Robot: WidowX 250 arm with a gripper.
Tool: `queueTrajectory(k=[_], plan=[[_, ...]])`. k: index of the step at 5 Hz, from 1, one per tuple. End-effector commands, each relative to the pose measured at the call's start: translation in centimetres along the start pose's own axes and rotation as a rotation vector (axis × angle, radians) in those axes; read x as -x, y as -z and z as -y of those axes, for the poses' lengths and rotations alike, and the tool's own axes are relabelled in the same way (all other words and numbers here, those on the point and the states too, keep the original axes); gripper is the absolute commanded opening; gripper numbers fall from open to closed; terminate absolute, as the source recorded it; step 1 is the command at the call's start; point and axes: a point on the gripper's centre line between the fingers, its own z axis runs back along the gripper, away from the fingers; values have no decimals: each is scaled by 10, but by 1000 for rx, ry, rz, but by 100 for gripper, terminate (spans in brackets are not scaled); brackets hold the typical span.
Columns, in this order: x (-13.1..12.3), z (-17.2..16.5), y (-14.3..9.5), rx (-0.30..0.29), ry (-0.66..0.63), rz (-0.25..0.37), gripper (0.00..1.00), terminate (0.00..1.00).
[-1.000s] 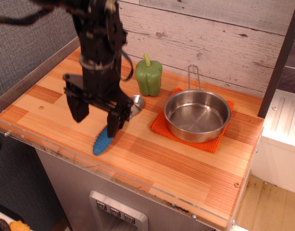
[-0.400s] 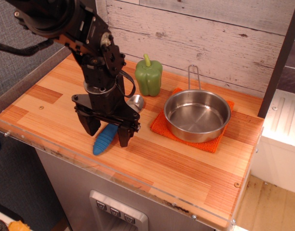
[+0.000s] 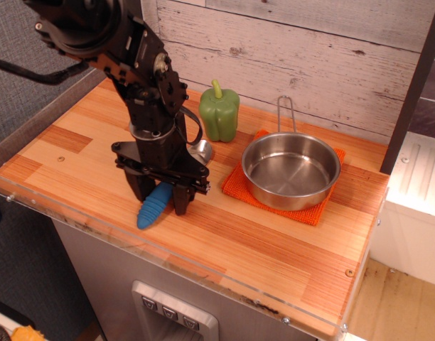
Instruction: Move and place the spoon on the right side of the capsicum.
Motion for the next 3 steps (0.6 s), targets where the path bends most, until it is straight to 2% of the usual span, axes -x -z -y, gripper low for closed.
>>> queueTrajectory(k=[1,2,3], plan=[[-10,2,-21,20,19,17,0,0],[-17,5,-56,52,38,52,0,0],[-33,-16,-101,38,-5,103,0,0]])
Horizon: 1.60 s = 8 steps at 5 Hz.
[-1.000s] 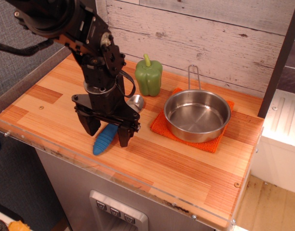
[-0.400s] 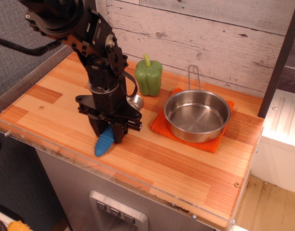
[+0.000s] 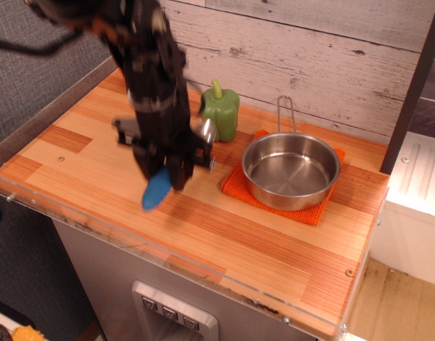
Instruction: Move and place the spoon on the right side of the capsicum.
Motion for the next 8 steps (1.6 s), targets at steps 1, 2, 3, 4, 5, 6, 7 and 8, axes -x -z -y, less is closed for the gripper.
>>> queueTrajectory(k=[1,2,3,4,5,6,7,8], plan=[[-42,-55,-52,-50,-90,83,0,0],[-61,-79,-20,-93,-74,4,0,0],[-64,-83,5,-109,-41,-38,0,0],[-73,-87,19,-118,-34,-43,0,0],[-81,-97,25,-148,-54,-36,0,0],[-86,-115,33,-172,-102,-42,0,0],[-88,-121,39,-174,-116,-59,0,0],[-86,-122,44,-173,-113,-74,0,0]])
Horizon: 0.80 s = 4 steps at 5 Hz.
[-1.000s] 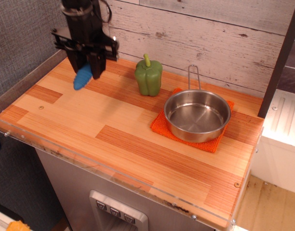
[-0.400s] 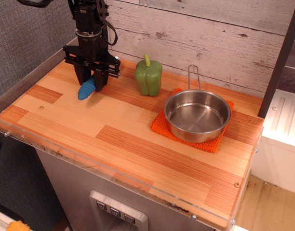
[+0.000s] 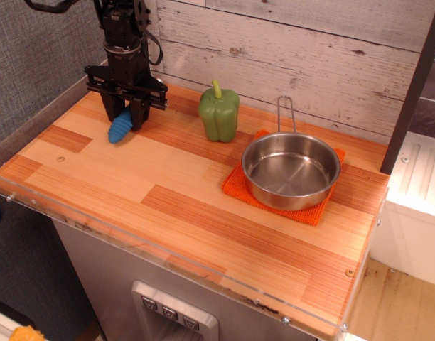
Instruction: Move and place the spoon on the right side of the capsicum.
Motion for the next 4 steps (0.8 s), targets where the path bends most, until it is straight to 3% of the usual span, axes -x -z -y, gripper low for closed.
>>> queueTrajectory(k=[1,3,4], plan=[[-7,-7,-10,-3,10,16,100,0],[-11,-12,-56,63,37,125,100,0],[12,-9,-100,108,45,180,100,0]])
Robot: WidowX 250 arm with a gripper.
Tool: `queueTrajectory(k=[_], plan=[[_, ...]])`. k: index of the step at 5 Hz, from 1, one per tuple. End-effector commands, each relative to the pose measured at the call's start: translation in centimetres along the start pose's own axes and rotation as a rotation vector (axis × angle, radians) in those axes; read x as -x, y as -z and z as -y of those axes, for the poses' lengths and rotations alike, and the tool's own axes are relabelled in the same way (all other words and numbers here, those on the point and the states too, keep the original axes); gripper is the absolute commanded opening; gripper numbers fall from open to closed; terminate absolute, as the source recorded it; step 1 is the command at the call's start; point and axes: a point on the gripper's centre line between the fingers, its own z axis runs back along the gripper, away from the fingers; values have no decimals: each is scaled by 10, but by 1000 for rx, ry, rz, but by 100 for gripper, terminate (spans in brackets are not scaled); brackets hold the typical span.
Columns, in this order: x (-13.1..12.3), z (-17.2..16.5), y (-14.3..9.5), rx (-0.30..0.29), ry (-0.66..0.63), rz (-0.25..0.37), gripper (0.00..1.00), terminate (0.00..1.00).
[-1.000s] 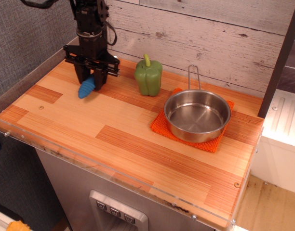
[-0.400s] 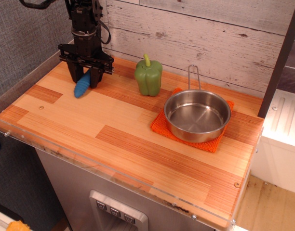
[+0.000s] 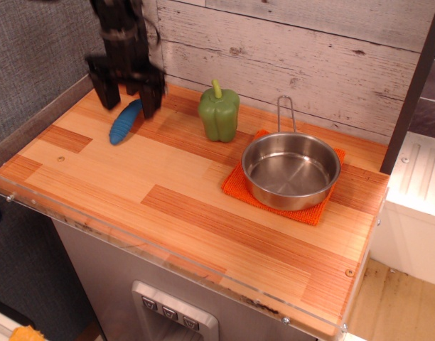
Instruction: Move and place the spoon on the right side of the capsicum.
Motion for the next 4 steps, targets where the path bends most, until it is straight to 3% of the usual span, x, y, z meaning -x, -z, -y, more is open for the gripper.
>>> queueTrajectory(k=[1,2,3,4], plan=[[36,9,-74,34,55,85,100,0],[52,21,-68,-7,108,37,100,0],[61,21,-68,-33,81,2,100,0],[61,21,-68,-33,81,2,100,100]])
